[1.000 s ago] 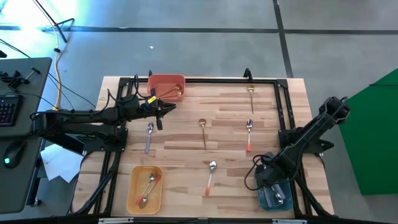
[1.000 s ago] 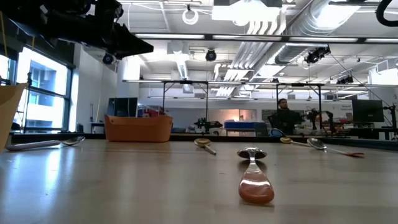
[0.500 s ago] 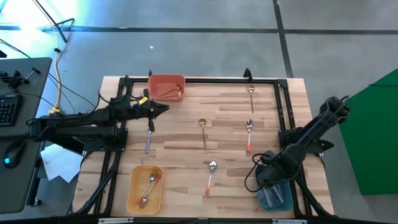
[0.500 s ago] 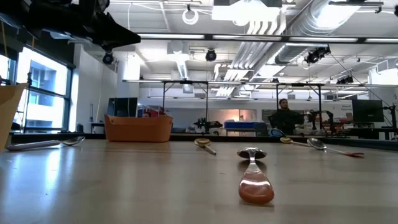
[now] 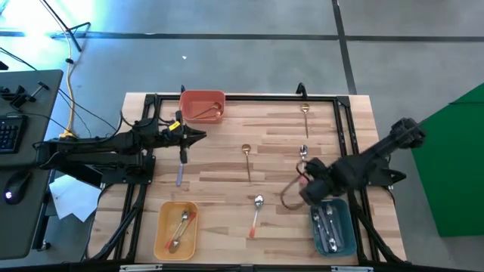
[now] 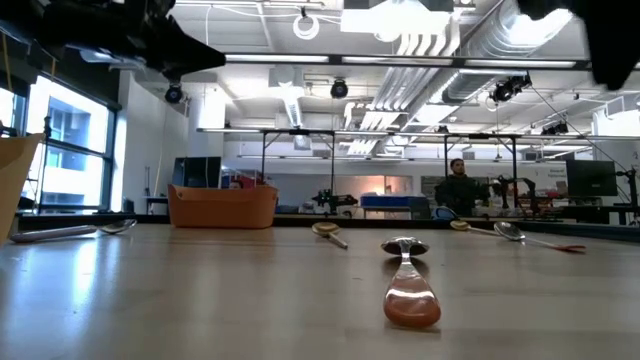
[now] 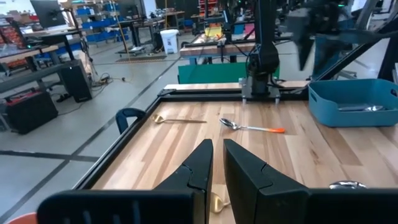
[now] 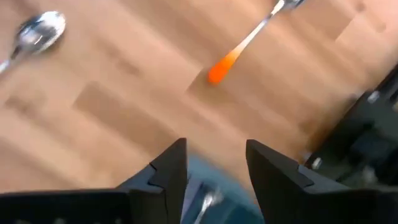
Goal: Sort silverware by color (type)
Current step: Put the top orange spoon into the yellow bin
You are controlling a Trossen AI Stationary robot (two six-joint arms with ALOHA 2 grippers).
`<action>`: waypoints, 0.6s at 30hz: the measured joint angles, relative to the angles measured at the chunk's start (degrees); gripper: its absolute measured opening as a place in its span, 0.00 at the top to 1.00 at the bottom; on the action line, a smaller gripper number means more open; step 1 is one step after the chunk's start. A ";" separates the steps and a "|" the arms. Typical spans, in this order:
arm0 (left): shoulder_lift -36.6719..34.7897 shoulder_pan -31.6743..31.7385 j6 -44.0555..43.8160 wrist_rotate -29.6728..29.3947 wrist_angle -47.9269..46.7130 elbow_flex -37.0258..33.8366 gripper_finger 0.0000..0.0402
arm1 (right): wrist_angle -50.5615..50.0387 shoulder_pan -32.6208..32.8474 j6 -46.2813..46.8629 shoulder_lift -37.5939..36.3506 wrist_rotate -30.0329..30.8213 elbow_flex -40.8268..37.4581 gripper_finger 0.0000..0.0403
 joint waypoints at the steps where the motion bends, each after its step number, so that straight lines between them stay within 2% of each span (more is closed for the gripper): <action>1: 0.00 0.00 -0.02 0.00 -0.27 0.00 0.93 | 0.14 -2.22 -1.95 0.00 0.50 -0.78 0.63; 7: 0.00 -0.24 -0.19 0.00 -0.74 0.00 0.93 | 6.23 -18.58 -9.45 0.00 2.38 -9.35 0.63; 9: 0.00 -0.59 -0.24 0.01 -0.84 0.00 0.93 | 11.32 -23.90 -12.59 0.00 2.98 -13.34 0.63; 11: 0.00 -1.05 -0.63 0.00 -0.87 0.00 0.93 | 17.95 -28.54 -16.42 0.00 1.06 -17.51 0.63; 15: 0.00 -1.53 0.25 0.01 -0.62 0.00 0.93 | 31.37 -34.56 -22.79 0.02 -5.57 -25.29 0.63; 18: 0.00 -1.53 -0.07 0.02 0.24 0.00 0.93 | 35.68 -36.26 -24.27 0.02 -5.98 -28.77 0.63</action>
